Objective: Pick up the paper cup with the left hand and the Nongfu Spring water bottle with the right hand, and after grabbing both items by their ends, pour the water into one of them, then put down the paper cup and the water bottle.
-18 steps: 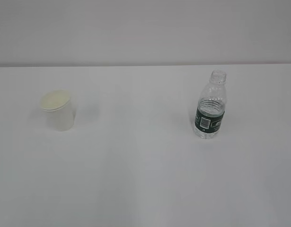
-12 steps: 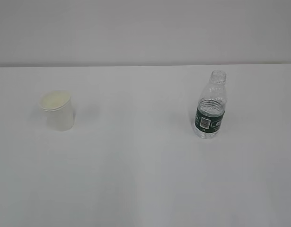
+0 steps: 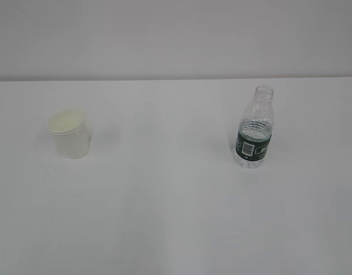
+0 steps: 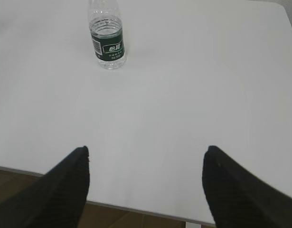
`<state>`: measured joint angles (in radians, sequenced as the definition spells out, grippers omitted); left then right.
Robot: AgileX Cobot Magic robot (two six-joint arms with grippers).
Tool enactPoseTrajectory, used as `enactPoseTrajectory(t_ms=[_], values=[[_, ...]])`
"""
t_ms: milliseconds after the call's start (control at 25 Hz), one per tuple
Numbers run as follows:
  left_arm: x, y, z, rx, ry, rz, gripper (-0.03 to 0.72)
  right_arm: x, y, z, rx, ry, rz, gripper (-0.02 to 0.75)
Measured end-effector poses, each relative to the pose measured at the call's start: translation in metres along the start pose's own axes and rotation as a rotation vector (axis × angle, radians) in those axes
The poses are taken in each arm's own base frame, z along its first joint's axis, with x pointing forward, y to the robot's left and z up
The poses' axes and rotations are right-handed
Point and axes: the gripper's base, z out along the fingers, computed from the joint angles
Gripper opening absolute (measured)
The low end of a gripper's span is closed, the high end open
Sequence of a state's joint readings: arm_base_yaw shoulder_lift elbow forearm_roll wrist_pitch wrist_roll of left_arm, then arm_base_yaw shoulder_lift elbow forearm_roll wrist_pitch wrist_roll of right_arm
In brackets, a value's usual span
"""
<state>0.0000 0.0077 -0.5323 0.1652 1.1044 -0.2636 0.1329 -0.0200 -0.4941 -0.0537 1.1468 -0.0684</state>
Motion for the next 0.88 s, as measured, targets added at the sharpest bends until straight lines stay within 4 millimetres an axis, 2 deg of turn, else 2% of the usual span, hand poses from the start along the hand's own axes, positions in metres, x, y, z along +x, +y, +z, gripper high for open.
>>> enactPoseTrajectory(t_ms=[640, 760, 880], values=[[0.0, 0.0, 0.0, 0.0, 0.0, 0.0, 0.248, 0.0, 0.0, 0.0, 0.0, 0.0, 0.0, 0.554], [0.0, 0.0, 0.0, 0.0, 0.0, 0.0, 0.287, -0.0002, 0.0, 0.0, 0.0, -0.002, 0.0, 0.554], [0.0, -0.0009, 0.0, 0.01, 0.0, -0.005, 0.364, -0.001, -0.0001, -0.0005, 0.001, -0.009, 0.0, 0.554]])
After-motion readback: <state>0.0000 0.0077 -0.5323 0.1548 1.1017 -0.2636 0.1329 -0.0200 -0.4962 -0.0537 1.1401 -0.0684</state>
